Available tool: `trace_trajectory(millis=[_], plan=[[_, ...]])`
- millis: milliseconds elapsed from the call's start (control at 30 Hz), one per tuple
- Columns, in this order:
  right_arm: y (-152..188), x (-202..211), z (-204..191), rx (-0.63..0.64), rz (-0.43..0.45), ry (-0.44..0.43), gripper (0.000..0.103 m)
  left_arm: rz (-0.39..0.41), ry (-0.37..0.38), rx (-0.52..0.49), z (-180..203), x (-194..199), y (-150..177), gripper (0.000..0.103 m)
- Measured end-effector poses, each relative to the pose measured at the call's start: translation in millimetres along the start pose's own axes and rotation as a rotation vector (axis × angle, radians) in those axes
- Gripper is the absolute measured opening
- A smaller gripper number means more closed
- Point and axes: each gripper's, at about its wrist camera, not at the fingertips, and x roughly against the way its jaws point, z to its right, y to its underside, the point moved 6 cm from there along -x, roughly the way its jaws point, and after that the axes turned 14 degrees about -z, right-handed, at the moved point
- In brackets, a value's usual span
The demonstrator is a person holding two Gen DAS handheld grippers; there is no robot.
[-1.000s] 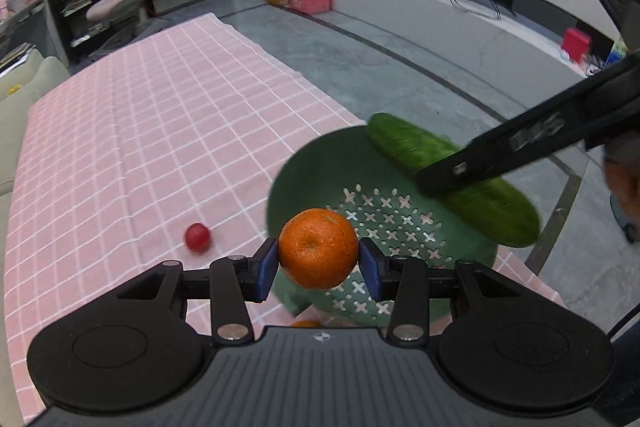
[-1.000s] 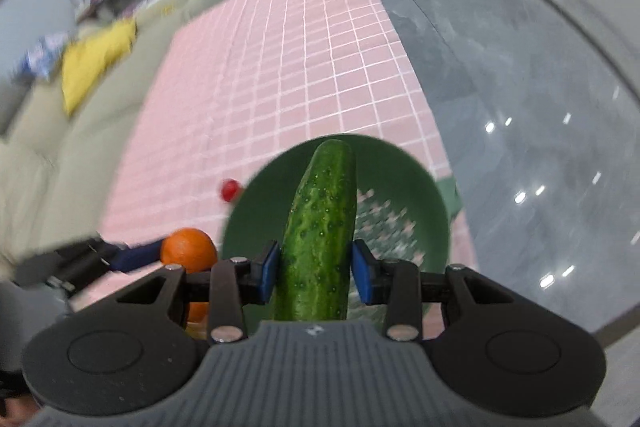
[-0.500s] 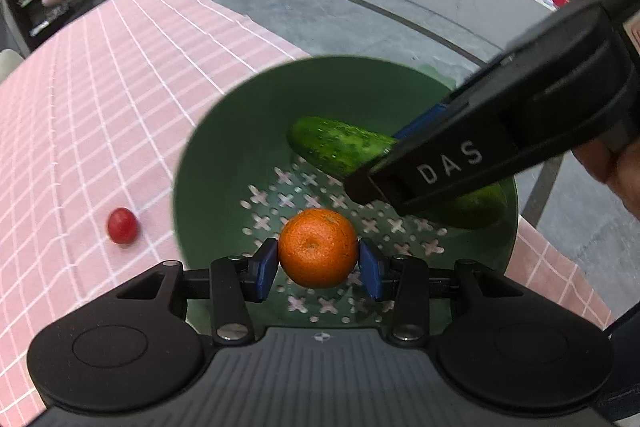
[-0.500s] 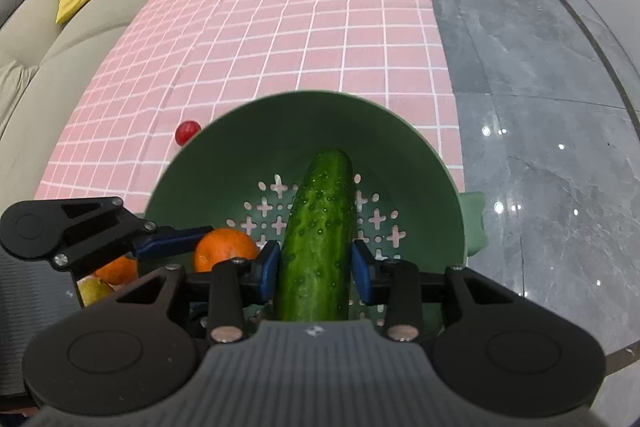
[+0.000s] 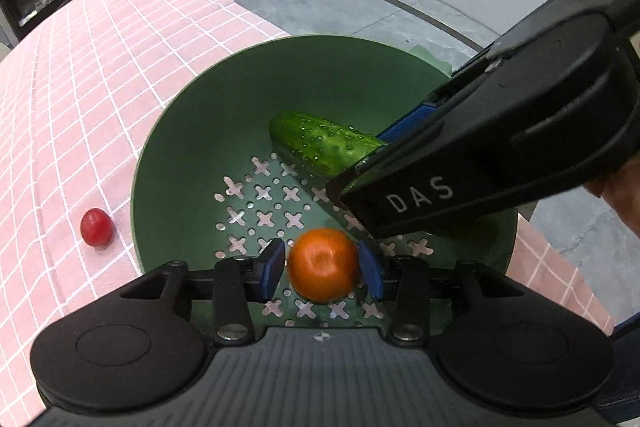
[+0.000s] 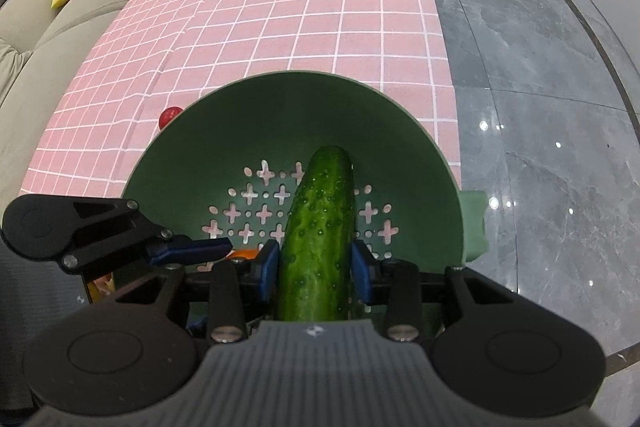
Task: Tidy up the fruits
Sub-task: 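Carry the orange in the left tool and cucumber in the right tool over the green colander, then open the left tool dropping the orange while the right tool releases the cucumber into the colander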
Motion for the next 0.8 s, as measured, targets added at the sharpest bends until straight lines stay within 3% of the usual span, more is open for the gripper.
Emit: trace_trajectory(millis=[167,333,533,800], plan=[[-1.1,5.8,0.6,-0.021,0.019,-0.025,0.039,0.036,-0.009,0.018,-3.4,13.7,2.8,0.071],[0.4,24.6,6.1,-0.069,0.076,-0.041,0.040,0.081,0.018,0.097,-16.5,38.5,15.5,0.071],[9.6,50.7,7.2,-0.142,0.152,-0.064,0.040,0.128,0.120,0.323,-40.2,76.7,44.4,0.071],[36.2,73.7,-23.1,-0.152,0.214,-0.011,0.041,0.142,0.082,0.504,-65.3,112.5,101.5,0.072]])
